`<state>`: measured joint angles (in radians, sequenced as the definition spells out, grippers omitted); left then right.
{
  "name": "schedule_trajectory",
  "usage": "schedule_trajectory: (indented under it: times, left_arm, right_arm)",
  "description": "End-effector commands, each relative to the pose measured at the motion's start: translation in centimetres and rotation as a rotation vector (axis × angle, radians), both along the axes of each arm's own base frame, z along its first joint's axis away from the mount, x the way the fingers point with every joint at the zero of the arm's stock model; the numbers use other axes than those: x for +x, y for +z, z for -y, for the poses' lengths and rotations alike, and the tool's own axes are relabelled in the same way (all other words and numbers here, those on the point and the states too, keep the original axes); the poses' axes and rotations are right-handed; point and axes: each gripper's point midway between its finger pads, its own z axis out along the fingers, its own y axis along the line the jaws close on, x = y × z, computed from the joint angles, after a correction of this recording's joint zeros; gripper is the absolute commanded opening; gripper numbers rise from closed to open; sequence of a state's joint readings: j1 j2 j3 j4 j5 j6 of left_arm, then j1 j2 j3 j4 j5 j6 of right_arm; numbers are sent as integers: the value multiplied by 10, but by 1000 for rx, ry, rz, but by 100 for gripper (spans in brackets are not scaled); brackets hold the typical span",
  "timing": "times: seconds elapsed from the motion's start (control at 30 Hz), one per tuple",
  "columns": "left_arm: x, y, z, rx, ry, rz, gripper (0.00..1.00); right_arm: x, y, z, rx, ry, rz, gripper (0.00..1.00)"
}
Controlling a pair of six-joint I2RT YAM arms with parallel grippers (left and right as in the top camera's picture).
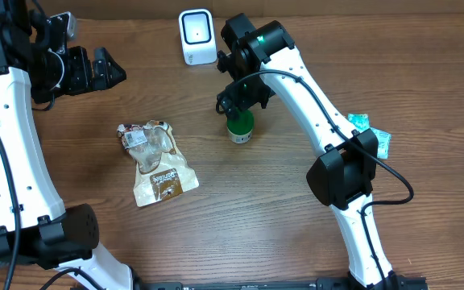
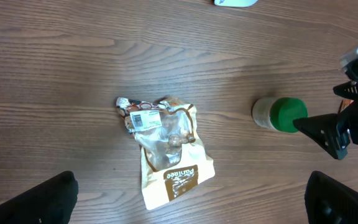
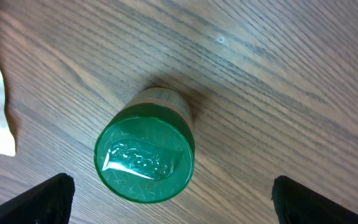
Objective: Scan the item barcode
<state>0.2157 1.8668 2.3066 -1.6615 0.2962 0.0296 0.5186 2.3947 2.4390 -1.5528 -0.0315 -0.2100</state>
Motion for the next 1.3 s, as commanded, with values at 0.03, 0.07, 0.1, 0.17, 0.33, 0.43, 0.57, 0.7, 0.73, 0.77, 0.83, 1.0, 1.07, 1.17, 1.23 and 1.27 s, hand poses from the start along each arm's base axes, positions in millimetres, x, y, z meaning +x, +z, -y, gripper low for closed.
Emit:
schedule_trajectory:
  times: [0.03,0.07,0.1,0.17,0.33,0.43,0.57,0.7,0.73,0.77,0.83,1.0,1.07,1.17,1.23,1.27]
  left_arm:
    - [-1,8,4,4,-24,27,99]
    - [-1,8,4,4,-24,27,99]
    - [-1,8,4,4,-24,27,99]
    - [-1,8,4,4,-24,27,100]
    - [-1,8,4,4,-24,27,100]
    - [-1,8,4,4,-24,27,100]
    - [-1,8,4,4,-24,27,100]
    - [-1,8,4,4,-24,27,100]
    - [-1,8,4,4,-24,27,99]
    - [-1,8,4,4,-24,27,100]
    - [-1,8,4,4,-24,27,99]
    - [-1,8,4,4,-24,27,99]
    - [-1,8,4,4,-24,27,100]
    - [-1,8,4,4,-24,27,100]
    - [-1,8,4,4,-24,27,100]
    - [-1,8,4,4,-24,27,99]
  right_arm:
    - [-1,11,-10,46,136,23,100]
    - [-3,9,-11,42,157,22,100]
    - [-4,8,-12,40,176,20,100]
    - [-6,4,-14,35,213,18,100]
    - [-12,-10,-12,15,267,-12,100]
    - [-16,-22,-10,5,267,-36,100]
    - [-18,-36,-9,-3,266,-56,100]
    - [-20,-43,-9,2,267,-67,100]
    - [-21,-43,-10,7,267,-70,100]
    - [-21,-43,-11,10,267,-70,100]
    - [-20,-43,-12,12,268,-65,100]
    - [-17,-44,-14,21,267,-55,98]
    - [-16,-46,-14,21,268,-53,98]
    - [-17,-49,-14,20,267,-55,97]
    - [-17,-51,-13,17,266,-56,96]
    - [-17,-51,-13,17,264,-57,93]
